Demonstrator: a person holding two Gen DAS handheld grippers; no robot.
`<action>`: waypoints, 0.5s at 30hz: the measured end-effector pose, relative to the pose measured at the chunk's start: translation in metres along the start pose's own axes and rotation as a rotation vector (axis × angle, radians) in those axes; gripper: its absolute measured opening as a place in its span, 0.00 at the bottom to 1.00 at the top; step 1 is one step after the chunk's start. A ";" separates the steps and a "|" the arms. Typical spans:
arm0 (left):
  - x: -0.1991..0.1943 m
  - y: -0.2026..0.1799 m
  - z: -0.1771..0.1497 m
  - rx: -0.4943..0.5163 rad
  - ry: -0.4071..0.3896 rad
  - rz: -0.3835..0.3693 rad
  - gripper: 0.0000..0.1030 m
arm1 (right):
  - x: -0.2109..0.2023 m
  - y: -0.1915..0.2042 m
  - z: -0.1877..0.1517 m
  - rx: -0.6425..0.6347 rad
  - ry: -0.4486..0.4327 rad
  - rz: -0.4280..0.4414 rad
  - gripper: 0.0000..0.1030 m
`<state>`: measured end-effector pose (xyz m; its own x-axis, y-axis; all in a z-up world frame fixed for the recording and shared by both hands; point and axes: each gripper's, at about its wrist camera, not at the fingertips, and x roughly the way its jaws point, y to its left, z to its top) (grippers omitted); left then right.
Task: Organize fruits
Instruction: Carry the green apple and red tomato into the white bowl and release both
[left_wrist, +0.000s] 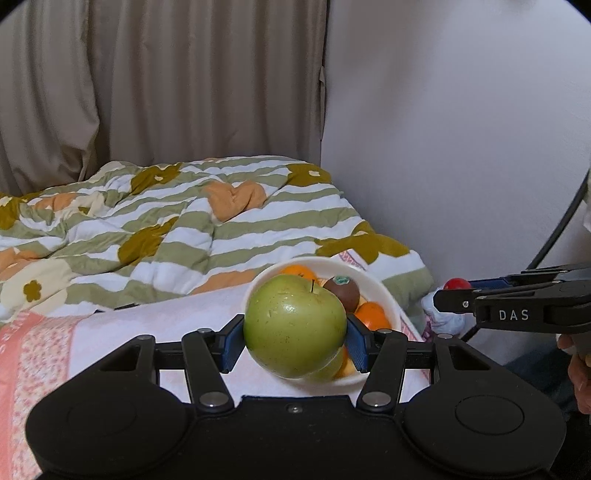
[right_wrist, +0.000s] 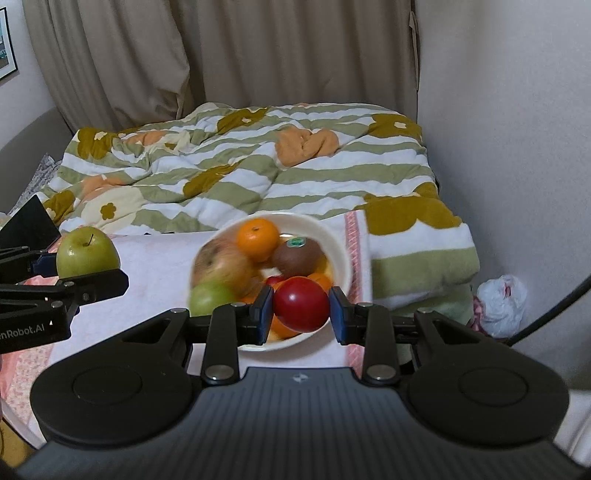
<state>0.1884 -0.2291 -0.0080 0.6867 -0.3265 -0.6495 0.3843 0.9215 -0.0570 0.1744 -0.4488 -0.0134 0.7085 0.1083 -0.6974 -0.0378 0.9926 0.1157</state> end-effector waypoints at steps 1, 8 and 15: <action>0.008 -0.004 0.004 0.006 0.003 0.002 0.58 | 0.005 -0.007 0.003 0.002 0.004 0.001 0.46; 0.063 -0.026 0.023 0.078 0.032 -0.016 0.58 | 0.039 -0.040 0.016 0.047 0.027 -0.001 0.46; 0.115 -0.042 0.027 0.184 0.084 -0.031 0.58 | 0.072 -0.058 0.022 0.090 0.061 -0.011 0.46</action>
<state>0.2677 -0.3107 -0.0594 0.6219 -0.3279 -0.7111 0.5154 0.8551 0.0566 0.2432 -0.4998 -0.0545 0.6640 0.1033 -0.7406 0.0353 0.9850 0.1691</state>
